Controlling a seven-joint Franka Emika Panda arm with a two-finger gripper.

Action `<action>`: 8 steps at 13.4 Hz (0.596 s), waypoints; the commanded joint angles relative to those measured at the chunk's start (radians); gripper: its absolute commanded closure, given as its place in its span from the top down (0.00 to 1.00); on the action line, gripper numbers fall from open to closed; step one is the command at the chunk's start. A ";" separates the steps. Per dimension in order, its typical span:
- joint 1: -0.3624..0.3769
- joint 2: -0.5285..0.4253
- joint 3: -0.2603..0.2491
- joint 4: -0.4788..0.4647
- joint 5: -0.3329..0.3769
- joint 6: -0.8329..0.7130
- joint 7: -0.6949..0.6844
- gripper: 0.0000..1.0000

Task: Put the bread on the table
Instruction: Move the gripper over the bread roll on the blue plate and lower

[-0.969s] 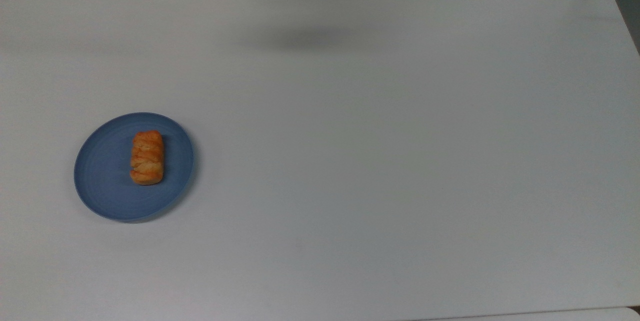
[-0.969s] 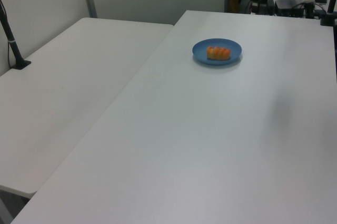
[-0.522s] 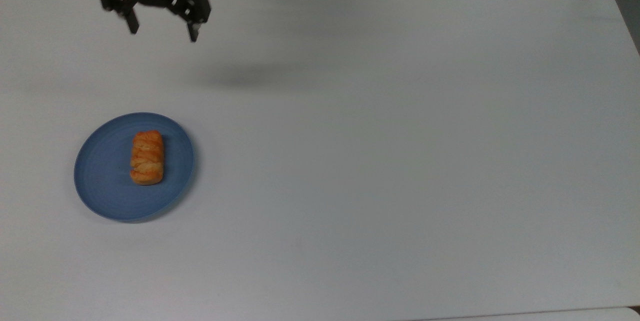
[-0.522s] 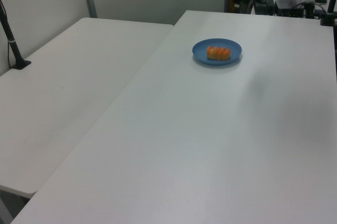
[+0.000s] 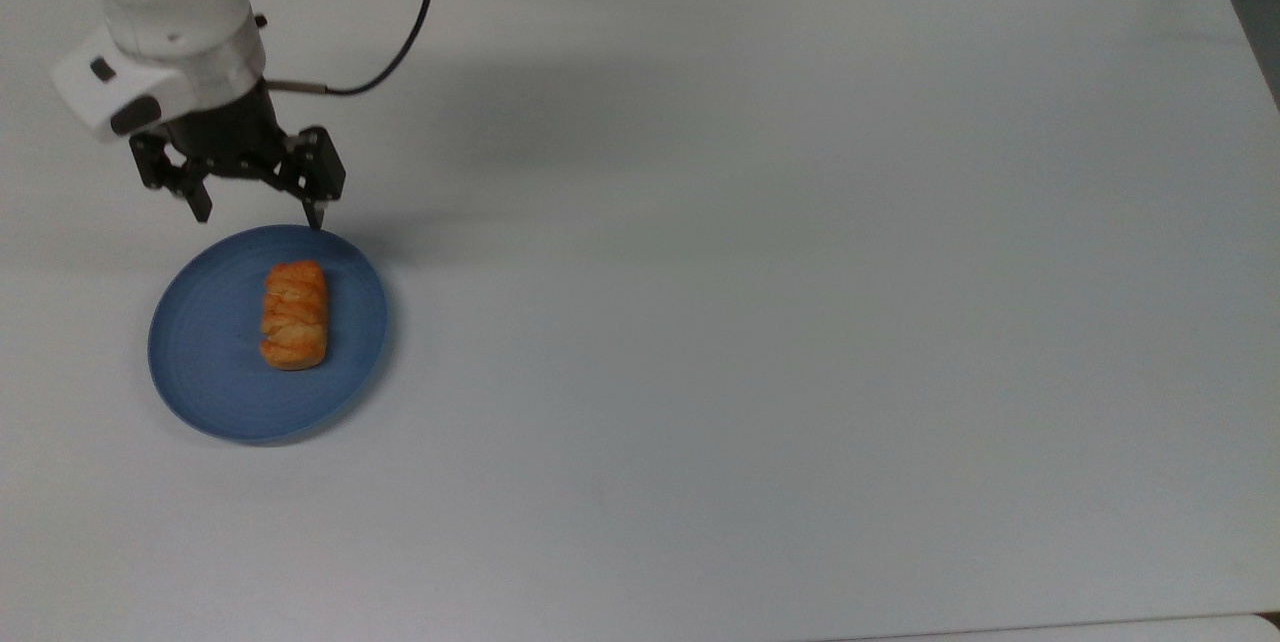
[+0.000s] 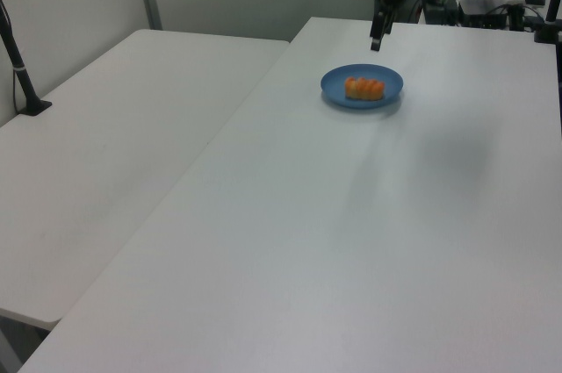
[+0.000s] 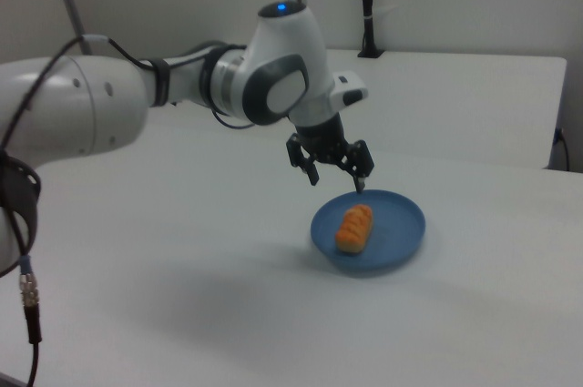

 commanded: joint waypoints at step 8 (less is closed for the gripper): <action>-0.006 0.225 0.012 0.022 0.021 0.281 0.013 1.00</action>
